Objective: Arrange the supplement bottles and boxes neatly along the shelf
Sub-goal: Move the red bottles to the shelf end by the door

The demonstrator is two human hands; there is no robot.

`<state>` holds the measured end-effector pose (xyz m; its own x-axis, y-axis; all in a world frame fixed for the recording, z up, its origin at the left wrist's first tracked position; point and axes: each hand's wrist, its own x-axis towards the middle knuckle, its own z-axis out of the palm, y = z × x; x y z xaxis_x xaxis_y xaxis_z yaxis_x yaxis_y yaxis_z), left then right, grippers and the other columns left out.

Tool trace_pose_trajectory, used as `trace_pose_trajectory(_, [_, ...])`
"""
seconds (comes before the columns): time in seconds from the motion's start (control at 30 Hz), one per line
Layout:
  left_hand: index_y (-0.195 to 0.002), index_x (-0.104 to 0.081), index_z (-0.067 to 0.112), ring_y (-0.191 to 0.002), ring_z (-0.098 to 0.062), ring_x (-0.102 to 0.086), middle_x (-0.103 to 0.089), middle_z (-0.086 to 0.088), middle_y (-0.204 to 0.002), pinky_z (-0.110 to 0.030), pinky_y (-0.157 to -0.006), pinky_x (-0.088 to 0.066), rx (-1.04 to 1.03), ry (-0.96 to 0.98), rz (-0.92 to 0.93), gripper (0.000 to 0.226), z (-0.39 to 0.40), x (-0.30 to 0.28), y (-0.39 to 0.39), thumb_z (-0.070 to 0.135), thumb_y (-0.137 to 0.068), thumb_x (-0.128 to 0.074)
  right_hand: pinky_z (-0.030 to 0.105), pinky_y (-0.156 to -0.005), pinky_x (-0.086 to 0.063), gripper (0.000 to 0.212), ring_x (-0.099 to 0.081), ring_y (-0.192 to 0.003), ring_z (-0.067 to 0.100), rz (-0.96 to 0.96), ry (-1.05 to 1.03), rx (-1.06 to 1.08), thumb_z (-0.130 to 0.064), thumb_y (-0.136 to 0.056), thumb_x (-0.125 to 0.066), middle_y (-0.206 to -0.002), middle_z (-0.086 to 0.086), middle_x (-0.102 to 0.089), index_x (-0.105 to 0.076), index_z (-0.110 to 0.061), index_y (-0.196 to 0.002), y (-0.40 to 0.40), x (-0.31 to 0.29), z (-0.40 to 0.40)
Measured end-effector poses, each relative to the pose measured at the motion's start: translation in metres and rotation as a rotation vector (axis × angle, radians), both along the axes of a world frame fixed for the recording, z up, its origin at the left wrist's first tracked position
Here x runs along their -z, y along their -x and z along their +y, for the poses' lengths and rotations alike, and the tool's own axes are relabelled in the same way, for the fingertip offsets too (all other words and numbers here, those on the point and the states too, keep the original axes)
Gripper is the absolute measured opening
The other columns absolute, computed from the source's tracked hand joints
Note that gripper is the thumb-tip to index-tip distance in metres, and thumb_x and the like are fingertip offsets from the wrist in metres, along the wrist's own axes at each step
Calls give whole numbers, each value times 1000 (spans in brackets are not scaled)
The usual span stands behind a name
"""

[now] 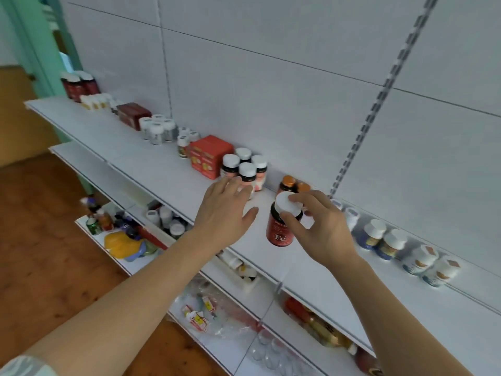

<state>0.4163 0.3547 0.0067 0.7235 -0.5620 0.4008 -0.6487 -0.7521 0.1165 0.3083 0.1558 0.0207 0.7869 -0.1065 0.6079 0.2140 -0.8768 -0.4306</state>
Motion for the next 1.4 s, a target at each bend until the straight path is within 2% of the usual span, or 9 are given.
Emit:
trace_pose_trajectory(0.1, [-140,-49,14,-139,-37,-34,-43,-15,-148,-48,-112,-30,-52,3,16,55,54,2,-18,47,-95,-49,29,-69,-53,32,-56,-84,5,-19,7,-18,-34,-85,-75,-111,-5,-65,-69,-17,-111,-29,3,48])
trace_pose_trajectory(0.2, [-147,-41,16,-145,-35,-23,-33,-13,-156,-46,-118,-21,-102,-16,63,59,107,9,-38,49,-98,-43,34,-71,-55,32,-61,-86,12,-36,-11,-56,-33,-86,-75,-111,-3,-65,-68,-16,-111,-59,6,95])
trace_pose_trajectory(0.37, [-148,-39,20,-146,-34,-21,-31,-12,-157,-46,-119,-19,-167,-1,88,59,177,10,-76,52,-98,-41,28,-75,-53,30,-63,-91,13,-45,22,-126,-34,-87,-73,-109,-2,-66,-69,-14,-109,-112,6,164])
trace_pose_trajectory(0.43, [-147,-40,20,-146,-34,-22,-32,-11,-157,-45,-119,-19,-201,12,91,59,200,10,-95,52,-98,-42,31,-78,-53,31,-63,-94,15,-42,26,-163,-37,-88,-70,-109,-1,-66,-69,-13,-108,-139,6,187])
trace_pose_trajectory(0.63, [-138,-53,16,-138,-38,-37,-46,-16,-146,-51,-114,-31,-290,17,114,59,261,15,-164,51,-91,-41,34,-76,-54,30,-60,-92,10,-55,3,-257,-36,-88,-69,-110,-3,-64,-68,-14,-109,-231,11,244])
trace_pose_trajectory(0.8, [-142,-48,20,-141,-34,-32,-41,-13,-152,-47,-115,-30,-380,-44,114,55,311,10,-233,51,-97,-46,35,-79,-53,30,-60,-96,16,-56,-22,-317,-36,-87,-68,-109,-3,-64,-68,-16,-109,-322,14,290])
trace_pose_trajectory(1.13, [-148,-39,25,-146,-28,-26,-35,-7,-156,-42,-120,-22,-545,-37,121,57,409,-7,-356,54,-99,-37,39,-78,-55,28,-58,-101,15,-52,-38,-447,-28,-87,-73,-111,-2,-64,-67,-14,-110,-485,6,387])
trace_pose_trajectory(1.4, [-148,-39,25,-146,-26,-25,-35,-6,-156,-41,-119,-22,-552,3,136,55,504,-3,-472,51,-99,-40,38,-75,-56,30,-60,-94,16,-46,6,-459,-32,-86,-73,-111,-1,-65,-67,-15,-111,-605,7,483])
